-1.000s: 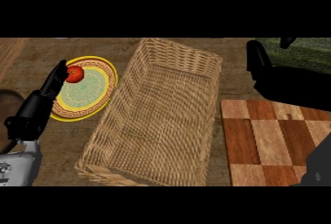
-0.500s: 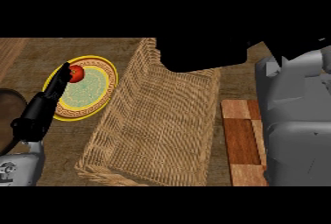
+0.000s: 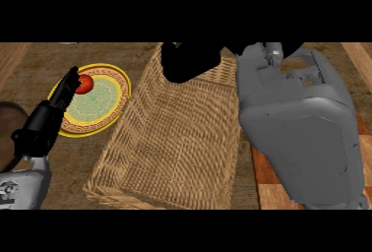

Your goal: Pick the squash from the cutting board and place it in the basket

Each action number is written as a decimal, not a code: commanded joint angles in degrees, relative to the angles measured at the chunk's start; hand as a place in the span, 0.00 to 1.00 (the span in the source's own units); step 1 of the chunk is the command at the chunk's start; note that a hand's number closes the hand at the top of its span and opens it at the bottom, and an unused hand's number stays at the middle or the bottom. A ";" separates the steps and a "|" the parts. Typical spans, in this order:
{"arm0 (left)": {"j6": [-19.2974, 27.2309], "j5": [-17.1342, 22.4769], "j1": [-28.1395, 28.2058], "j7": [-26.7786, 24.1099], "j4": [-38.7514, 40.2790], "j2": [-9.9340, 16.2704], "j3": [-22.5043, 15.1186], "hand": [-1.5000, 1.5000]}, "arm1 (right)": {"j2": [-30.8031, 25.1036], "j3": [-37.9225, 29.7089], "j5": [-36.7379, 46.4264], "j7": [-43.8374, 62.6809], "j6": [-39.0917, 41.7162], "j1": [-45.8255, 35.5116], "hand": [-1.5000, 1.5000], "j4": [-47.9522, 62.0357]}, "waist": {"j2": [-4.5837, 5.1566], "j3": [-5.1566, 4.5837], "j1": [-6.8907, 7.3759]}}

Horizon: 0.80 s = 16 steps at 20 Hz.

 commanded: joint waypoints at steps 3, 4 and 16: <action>-0.06 0.08 1.36 -0.32 -1.00 -0.33 0.00 0.50 | -1.95 4.60 2.70 7.98 8.53 -1.98 1.00 4.63 | -0.08 -0.02 -0.06; 0.67 -0.57 -0.10 1.35 -1.23 -0.94 -0.59 0.50 | -3.23 4.83 2.97 5.73 8.96 -1.22 1.00 4.83 | 0.01 0.02 -0.27; -2.26 1.61 0.32 0.04 -0.33 1.77 2.95 0.50 | 1.38 1.67 -3.61 5.69 7.39 4.18 0.00 0.80 | 0.13 0.05 -0.24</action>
